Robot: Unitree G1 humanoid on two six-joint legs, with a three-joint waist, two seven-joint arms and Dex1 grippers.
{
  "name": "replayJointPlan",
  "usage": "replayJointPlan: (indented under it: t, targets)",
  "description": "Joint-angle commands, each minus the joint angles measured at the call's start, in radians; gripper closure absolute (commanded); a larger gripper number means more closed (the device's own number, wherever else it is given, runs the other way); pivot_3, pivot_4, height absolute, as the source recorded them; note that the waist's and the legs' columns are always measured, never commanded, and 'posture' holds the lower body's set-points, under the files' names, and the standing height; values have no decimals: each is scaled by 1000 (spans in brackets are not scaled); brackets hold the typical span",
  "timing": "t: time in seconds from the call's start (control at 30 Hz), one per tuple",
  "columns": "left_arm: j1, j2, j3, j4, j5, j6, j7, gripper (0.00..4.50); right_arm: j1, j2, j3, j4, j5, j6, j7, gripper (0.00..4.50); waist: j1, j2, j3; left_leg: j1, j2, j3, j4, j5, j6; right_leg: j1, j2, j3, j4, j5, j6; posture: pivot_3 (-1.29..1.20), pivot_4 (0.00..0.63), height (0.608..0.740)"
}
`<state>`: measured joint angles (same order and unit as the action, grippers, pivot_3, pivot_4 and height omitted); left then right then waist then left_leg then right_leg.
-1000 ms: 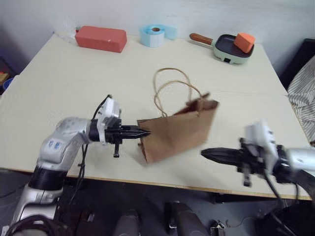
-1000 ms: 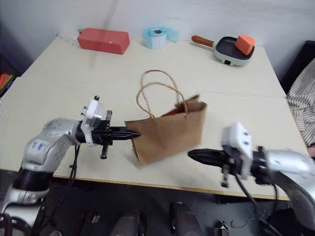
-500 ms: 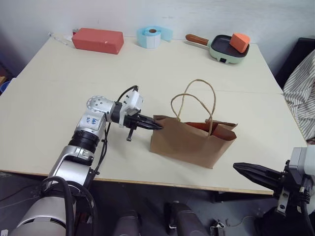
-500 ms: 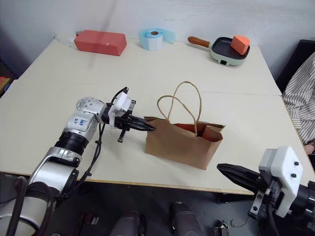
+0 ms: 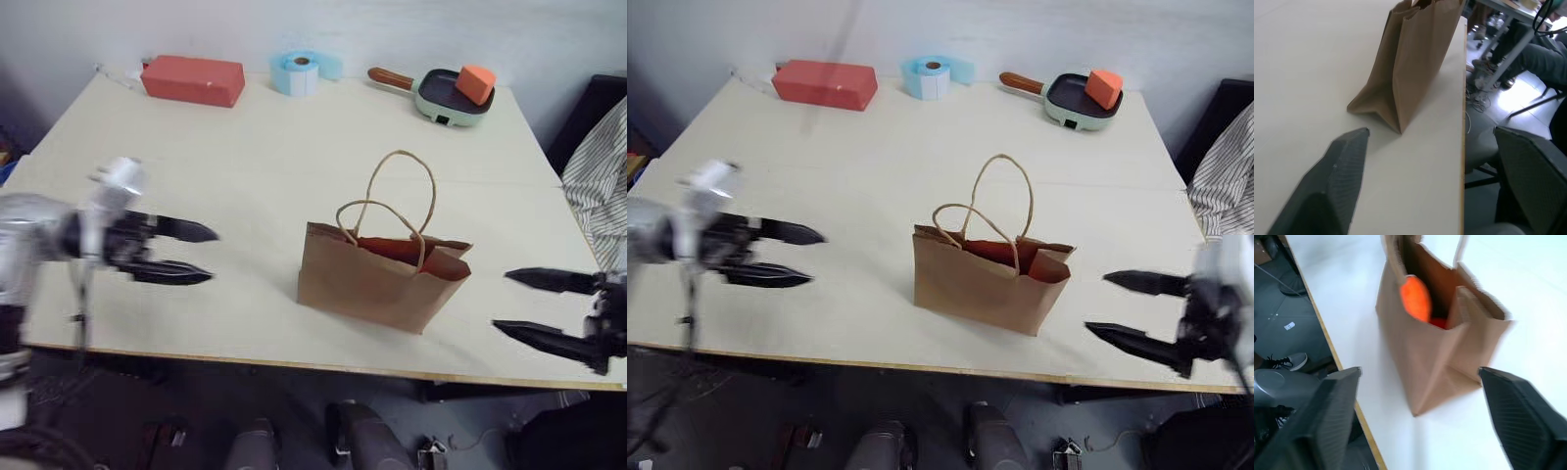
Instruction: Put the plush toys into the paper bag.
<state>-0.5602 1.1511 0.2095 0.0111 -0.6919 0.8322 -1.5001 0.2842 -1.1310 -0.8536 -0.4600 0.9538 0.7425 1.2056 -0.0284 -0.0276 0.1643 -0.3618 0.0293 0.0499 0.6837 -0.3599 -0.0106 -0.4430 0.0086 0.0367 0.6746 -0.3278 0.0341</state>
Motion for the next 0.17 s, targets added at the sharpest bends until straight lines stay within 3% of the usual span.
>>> replayJointPlan:
  t: [0.03, 0.17]
  targets:
    - [53, 106, 162, -63, -112, 115, -53, 0, -75, -85, -42, 174, -9, -14, 144, 49, 5, 1, 0, 1, -1, 0, 0, 0, 1, 1, -1, -1, -2, 0, 0, 0, 150, 740]
    - [119, 136, 209, -95, -110, 69, -35, 0, -191, -145, 36, 349, -48, -42, 217, 49, 7, 3, 1, 7, -1, -1, -2, -3, 5, 10, -1, -2, -9, -1, 0, 0, 150, 740]
